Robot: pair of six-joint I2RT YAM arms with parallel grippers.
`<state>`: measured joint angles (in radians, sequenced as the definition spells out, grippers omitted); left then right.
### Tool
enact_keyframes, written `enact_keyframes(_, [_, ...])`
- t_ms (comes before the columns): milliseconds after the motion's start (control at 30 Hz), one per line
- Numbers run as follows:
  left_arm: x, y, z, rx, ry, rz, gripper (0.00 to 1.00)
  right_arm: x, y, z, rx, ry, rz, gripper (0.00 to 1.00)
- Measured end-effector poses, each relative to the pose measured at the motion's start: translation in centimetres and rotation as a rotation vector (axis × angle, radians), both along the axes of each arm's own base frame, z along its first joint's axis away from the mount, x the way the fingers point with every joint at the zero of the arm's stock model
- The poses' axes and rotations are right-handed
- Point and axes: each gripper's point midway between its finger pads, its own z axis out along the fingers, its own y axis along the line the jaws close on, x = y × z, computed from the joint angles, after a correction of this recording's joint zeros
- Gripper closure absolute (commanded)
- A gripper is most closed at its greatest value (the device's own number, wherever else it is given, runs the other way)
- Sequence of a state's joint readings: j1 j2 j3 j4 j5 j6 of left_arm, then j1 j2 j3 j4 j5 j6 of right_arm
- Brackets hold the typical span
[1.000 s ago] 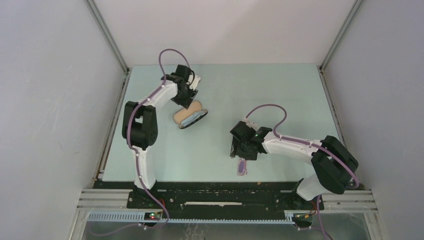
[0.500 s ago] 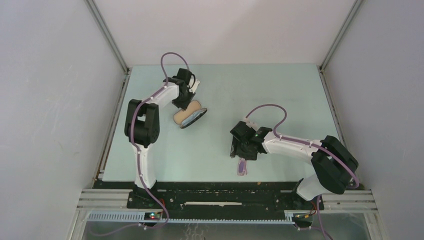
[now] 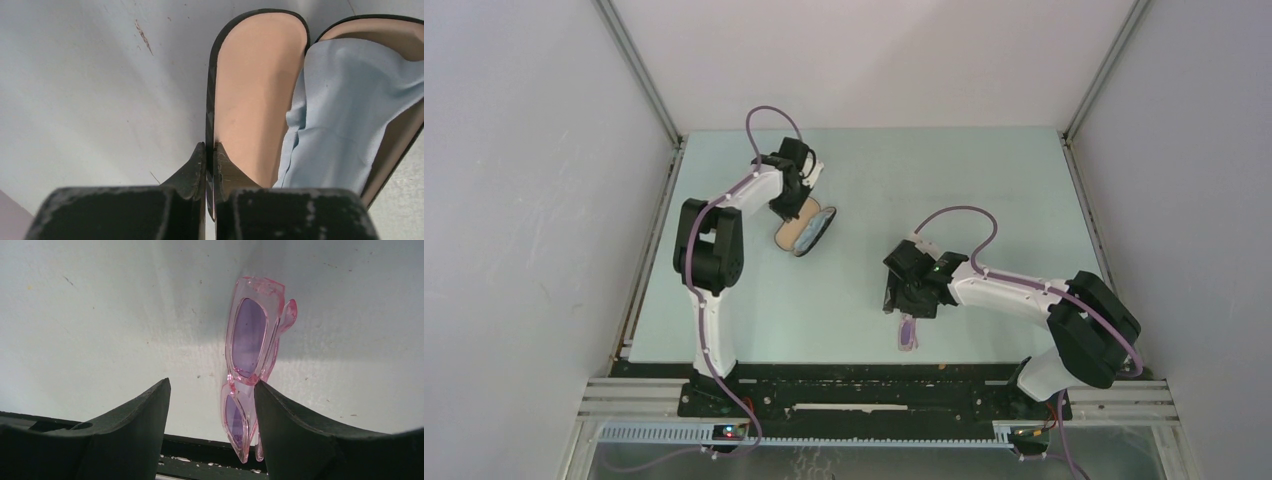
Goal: Organize the sunglasses
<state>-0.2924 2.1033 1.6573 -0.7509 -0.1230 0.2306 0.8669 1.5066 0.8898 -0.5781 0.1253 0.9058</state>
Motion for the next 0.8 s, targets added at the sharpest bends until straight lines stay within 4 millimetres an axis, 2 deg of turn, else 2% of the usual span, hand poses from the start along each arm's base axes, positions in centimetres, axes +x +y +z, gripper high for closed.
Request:
enact_keyframes(200, [-1.1, -1.2, -0.1, -0.028, 0.005, 0.061, 1.0, 0.2, -0.2, 0.1, -0.006, -0.006, -0.004, 0.28])
enact_keyframes(567, [-8.1, -6.3, -0.5, -0.087, 0.05, 0.171, 1.0, -0.1, -1.1, 0.7, 0.003, -0.036, -0.024, 0.24])
enact_keyframes(667, [-9.9, -7.4, -0.7, -0.146, 0.064, 0.225, 1.0, -0.6, -1.8, 0.3, 0.0, -0.031, -0.038, 0.26])
enact_keyframes(800, [-11.6, -7.6, -1.0, -0.201, 0.082, 0.306, 1.0, -1.6, -3.1, -1.1, -0.017, -0.001, -0.059, 0.29])
